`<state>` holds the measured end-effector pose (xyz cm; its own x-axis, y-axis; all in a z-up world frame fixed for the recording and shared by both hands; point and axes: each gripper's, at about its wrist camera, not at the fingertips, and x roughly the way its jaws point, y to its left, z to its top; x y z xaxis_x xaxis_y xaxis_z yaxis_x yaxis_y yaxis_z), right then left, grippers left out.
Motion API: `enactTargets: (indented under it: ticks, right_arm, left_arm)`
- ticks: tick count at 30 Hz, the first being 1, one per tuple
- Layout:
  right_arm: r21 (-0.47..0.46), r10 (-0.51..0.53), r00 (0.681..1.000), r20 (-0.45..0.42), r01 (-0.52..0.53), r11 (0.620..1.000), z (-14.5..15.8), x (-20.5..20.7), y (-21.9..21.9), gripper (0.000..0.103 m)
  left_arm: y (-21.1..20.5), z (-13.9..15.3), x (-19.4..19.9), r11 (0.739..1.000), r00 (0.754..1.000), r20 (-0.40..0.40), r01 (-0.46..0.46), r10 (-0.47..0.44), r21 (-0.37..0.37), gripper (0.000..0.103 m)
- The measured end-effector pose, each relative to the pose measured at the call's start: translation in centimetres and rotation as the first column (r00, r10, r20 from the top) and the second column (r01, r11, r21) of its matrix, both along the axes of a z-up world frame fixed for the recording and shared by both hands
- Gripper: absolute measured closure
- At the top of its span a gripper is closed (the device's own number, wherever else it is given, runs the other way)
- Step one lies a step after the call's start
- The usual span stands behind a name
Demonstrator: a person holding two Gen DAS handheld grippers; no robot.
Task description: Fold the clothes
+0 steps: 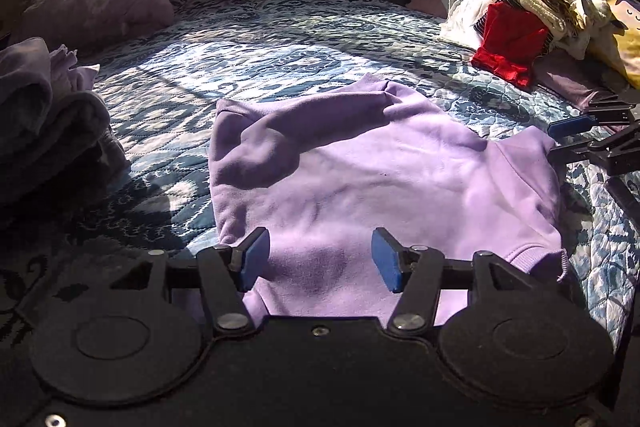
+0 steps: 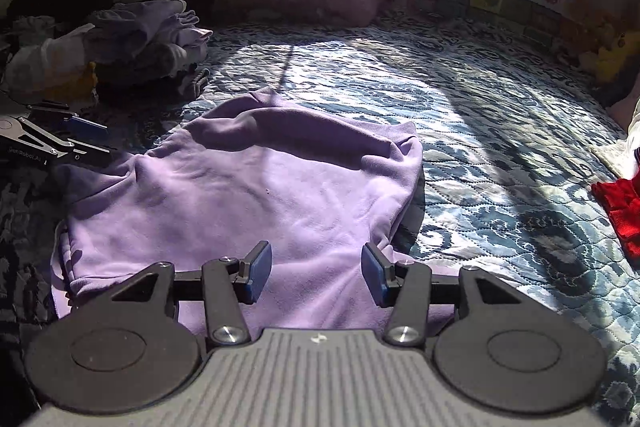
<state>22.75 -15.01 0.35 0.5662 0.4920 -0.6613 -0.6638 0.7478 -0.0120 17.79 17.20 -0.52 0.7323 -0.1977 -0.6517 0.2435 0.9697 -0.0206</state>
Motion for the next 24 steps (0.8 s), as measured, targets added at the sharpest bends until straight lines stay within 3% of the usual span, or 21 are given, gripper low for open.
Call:
enactTargets:
  ticks: [6,10,17,18,19,21,24]
  right_arm:
    - [-0.191,0.171,0.983,0.061,-0.157,0.969,-2.1,-7.3,2.3,0.043]
    - [-0.28,0.222,0.965,0.137,-0.177,0.943,-3.6,-9.5,3.9,0.047]
    - [-0.312,0.214,0.954,0.209,-0.143,0.939,-5.9,-9.1,5.4,0.065]
    - [-0.3,0.201,0.958,0.203,-0.134,0.944,-6.0,-8.9,5.4,0.069]
    - [-0.274,0.174,0.966,0.194,-0.117,0.955,-6.0,-8.4,5.3,0.077]
    - [-0.204,0.103,0.979,0.178,-0.066,0.977,-5.7,-7.3,4.7,0.079]
    - [-0.154,0.052,0.985,0.164,-0.027,0.988,-5.4,-6.4,4.1,0.079]
  left_arm:
    - [-3.7,-1.7,-5.0,0.985,0.991,-0.024,0.136,-0.134,0.106,0.047]
    - [-5.9,-3.5,-7.3,0.947,0.975,-0.037,0.223,-0.221,0.231,0.047]
    - [-8.1,-6.9,-8.5,0.84,0.957,-0.05,0.274,-0.285,0.469,0.055]
    - [-8.5,-7.8,-8.8,0.796,0.948,-0.053,0.293,-0.314,0.53,0.055]
    - [-8.9,-8.2,-9.5,0.771,0.943,-0.057,0.302,-0.327,0.56,0.056]
    - [-9.2,-8.9,-9.6,0.737,0.937,-0.054,0.306,-0.346,0.603,0.063]
    - [-9.5,-9.6,-9.8,0.688,0.929,-0.039,0.301,-0.369,0.66,0.064]
